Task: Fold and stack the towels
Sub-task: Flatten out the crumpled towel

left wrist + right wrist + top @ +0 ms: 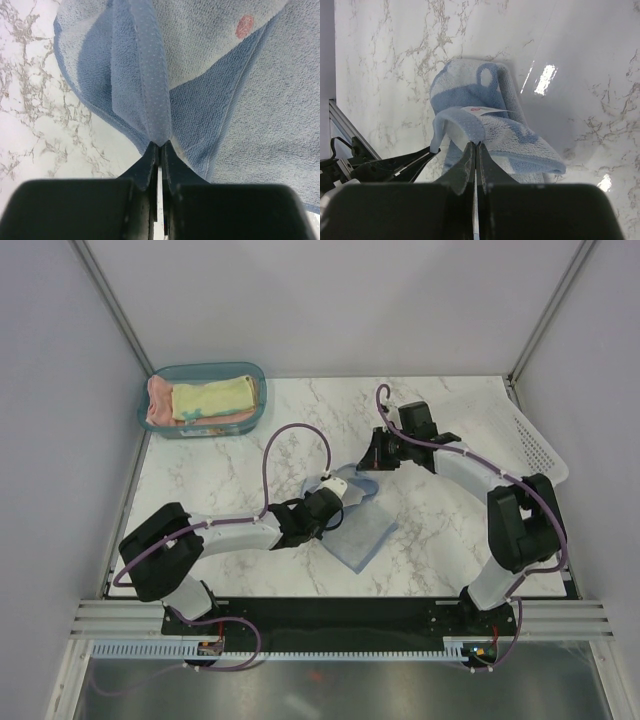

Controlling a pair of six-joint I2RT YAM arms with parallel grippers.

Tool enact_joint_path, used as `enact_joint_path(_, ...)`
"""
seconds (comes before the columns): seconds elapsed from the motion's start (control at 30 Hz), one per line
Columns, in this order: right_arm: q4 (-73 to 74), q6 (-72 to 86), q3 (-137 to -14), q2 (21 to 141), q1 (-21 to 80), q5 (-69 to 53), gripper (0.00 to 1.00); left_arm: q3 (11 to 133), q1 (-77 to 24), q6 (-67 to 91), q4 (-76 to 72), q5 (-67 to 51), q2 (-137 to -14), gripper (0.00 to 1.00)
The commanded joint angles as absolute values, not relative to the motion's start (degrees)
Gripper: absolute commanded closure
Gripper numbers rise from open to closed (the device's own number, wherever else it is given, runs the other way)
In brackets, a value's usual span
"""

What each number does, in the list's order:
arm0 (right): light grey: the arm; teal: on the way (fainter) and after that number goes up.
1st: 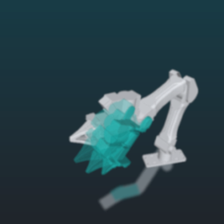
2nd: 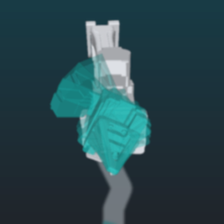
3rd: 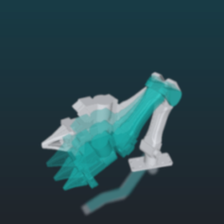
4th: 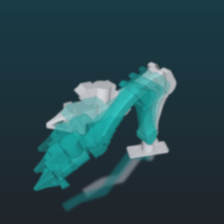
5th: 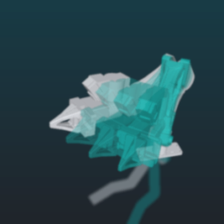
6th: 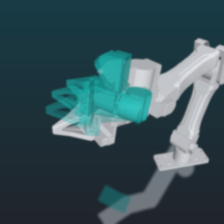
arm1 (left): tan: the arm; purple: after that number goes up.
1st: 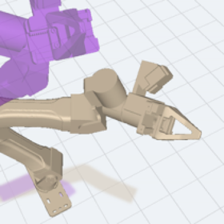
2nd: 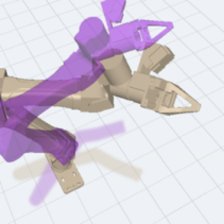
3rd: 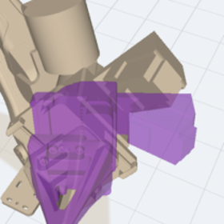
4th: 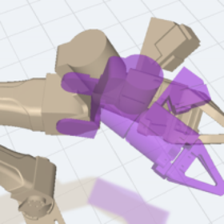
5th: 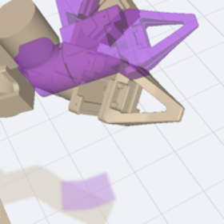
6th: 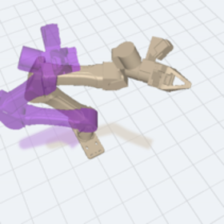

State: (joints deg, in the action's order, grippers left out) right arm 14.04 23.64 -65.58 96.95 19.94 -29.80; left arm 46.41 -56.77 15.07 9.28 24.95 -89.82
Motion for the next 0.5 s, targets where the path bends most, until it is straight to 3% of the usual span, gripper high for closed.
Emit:
enact_joint_path(0.0,13.79,21.45,-64.78,91.86,19.69,-27.44,1.00,48.07,-57.04,16.88,11.23,27.06,-88.42,0.98)
enact_joint_path(0.23,20.21,17.32,-67.84,81.40,19.77,-20.48,1.00,57.81,-56.43,11.78,19.41,30.59,-81.13,0.98)
enact_joint_path(0.47,23.20,18.98,-73.82,74.36,20.83,-25.11,1.00,71.88,-56.07,4.68,27.76,27.52,-74.54,0.98)
